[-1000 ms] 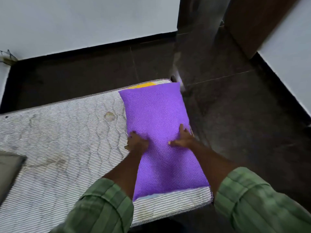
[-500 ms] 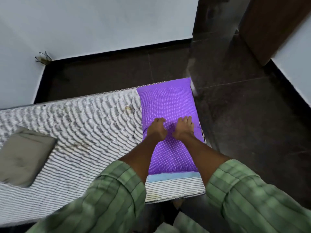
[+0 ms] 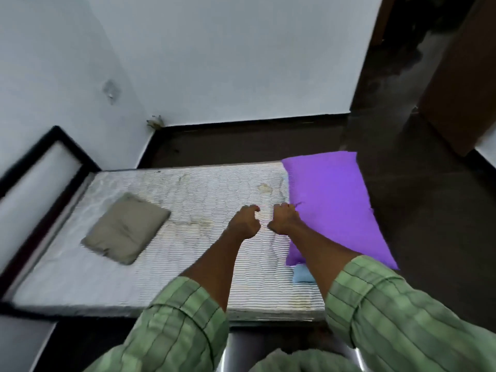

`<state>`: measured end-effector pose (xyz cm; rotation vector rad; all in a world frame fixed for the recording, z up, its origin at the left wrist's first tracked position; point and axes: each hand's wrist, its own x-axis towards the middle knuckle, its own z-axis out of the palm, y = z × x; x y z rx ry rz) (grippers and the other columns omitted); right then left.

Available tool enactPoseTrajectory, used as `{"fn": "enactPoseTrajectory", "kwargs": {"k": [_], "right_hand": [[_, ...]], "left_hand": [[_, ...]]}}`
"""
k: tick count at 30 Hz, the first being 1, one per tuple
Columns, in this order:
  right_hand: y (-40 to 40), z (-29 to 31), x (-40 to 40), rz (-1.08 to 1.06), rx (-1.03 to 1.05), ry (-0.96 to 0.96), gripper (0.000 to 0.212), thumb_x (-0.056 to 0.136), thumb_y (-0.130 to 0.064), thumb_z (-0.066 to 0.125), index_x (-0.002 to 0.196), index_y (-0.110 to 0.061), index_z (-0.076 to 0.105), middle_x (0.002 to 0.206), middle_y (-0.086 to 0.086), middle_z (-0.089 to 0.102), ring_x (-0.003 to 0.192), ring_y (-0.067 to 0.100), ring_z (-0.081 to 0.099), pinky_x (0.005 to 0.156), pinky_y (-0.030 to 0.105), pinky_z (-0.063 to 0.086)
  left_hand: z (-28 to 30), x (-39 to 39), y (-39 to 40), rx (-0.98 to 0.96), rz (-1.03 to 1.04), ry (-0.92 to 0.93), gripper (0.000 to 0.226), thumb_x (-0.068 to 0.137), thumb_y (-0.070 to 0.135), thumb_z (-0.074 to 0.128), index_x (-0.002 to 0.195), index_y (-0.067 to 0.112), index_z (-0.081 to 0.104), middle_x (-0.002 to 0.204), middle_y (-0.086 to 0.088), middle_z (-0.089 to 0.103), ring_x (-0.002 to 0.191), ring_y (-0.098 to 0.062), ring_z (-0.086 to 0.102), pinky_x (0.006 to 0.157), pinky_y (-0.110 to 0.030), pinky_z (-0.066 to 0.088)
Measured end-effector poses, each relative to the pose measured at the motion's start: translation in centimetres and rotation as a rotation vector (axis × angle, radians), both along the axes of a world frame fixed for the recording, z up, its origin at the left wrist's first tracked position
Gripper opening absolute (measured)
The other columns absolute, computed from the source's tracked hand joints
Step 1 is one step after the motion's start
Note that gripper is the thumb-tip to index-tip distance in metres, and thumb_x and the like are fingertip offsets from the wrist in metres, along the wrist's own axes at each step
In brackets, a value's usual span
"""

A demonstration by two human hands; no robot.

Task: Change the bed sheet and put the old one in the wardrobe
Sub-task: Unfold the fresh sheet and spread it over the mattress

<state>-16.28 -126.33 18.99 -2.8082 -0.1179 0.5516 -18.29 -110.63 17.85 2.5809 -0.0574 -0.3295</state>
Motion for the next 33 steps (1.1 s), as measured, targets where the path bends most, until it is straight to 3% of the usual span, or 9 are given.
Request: {"fn": "enactPoseTrajectory", "kwargs": {"k": [9,16,20,24,30,33], "right_hand": [[18.6,0.7,-4.1,0.292,0.006,0.102,0.081,0.078,-0.04,0.082,0.144,-0.013,0.045,0.148,0.015,0.045,0.139,0.036,0.038,0.107,0.046,0.044],[35.7,0.5,0.4,0.488,0.076,0.109,0.073,0.076,-0.045,0.079,0.137,-0.014,0.053,0.139,0.016,0.055,0.13,0.036,0.051,0.101,0.042,0.05],[43.7,-0.5,1.7,0.629,0.1,0.119,0.071,0.08,-0.046,0.072,0.139,-0.012,0.053,0.137,0.018,0.056,0.126,0.037,0.054,0.099,0.04,0.051],[50.6,-2.0,3.0,0.709,0.08,0.105,0.072,0.08,-0.055,0.069,0.136,-0.013,0.053,0.138,0.017,0.056,0.126,0.036,0.055,0.107,0.05,0.043],[58.7,-4.7,3.1,0.737,0.103,0.183,0.064,0.086,-0.038,0.069,0.14,-0.01,0.053,0.14,0.015,0.055,0.129,0.036,0.051,0.104,0.044,0.047],[63.0,-7.6,3.2,0.712,0.09,0.215,0.062,0.087,-0.04,0.07,0.139,-0.009,0.056,0.139,0.015,0.055,0.129,0.036,0.051,0.104,0.044,0.047]], "left_hand": [[1.4,-7.5,18.9,0.126,0.216,0.069,0.045,0.094,0.022,0.065,0.137,0.012,0.058,0.139,-0.013,0.059,0.132,-0.029,0.053,0.108,-0.034,0.041],[3.0,-6.3,33.0,0.133,0.391,0.013,0.042,0.097,0.018,0.063,0.137,0.006,0.059,0.138,-0.016,0.061,0.13,-0.031,0.053,0.103,-0.029,0.035],[1.8,-6.6,39.0,0.116,0.545,0.037,0.041,0.097,0.021,0.063,0.136,0.01,0.061,0.135,-0.014,0.063,0.126,-0.029,0.057,0.103,-0.032,0.042],[-0.2,-6.7,43.4,0.079,0.676,0.079,0.044,0.095,0.024,0.068,0.136,0.012,0.06,0.136,-0.012,0.061,0.125,-0.027,0.057,0.103,-0.032,0.044],[-3.2,-7.3,50.8,-0.009,0.781,0.148,0.054,0.091,0.027,0.073,0.139,0.009,0.057,0.138,-0.012,0.06,0.126,-0.027,0.056,0.102,-0.032,0.043],[-5.6,-7.5,55.4,-0.083,0.915,0.16,0.054,0.091,0.021,0.073,0.139,0.003,0.055,0.132,-0.015,0.064,0.121,-0.03,0.06,0.091,-0.027,0.042]]}}
